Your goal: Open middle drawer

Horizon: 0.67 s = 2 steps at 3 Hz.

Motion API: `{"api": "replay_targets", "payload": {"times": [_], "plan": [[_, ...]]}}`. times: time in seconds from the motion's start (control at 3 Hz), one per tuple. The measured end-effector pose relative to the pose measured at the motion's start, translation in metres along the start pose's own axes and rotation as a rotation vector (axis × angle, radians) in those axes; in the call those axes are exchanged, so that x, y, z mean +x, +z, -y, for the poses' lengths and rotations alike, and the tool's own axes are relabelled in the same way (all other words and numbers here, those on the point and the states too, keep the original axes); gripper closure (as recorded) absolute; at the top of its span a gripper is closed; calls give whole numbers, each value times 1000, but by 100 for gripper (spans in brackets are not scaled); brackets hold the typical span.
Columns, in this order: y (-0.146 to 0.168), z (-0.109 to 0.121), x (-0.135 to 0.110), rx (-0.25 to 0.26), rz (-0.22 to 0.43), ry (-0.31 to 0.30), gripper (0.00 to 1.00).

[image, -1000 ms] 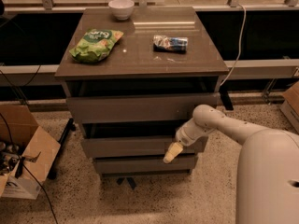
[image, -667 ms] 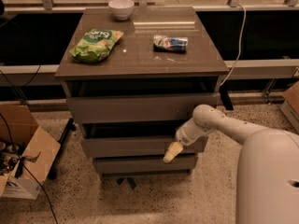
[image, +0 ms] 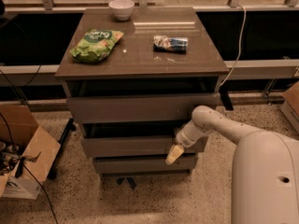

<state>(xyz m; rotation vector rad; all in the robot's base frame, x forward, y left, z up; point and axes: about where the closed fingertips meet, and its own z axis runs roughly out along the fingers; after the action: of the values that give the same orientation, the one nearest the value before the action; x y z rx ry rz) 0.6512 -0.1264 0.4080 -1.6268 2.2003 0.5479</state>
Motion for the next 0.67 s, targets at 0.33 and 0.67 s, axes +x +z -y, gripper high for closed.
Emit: {"api": "replay_targets", "payload": {"times": [0.33,0.67], "plan": [[-5,-1,-3,0,0,0,47],[-10,-1,-6,0,0,0,70]]}}
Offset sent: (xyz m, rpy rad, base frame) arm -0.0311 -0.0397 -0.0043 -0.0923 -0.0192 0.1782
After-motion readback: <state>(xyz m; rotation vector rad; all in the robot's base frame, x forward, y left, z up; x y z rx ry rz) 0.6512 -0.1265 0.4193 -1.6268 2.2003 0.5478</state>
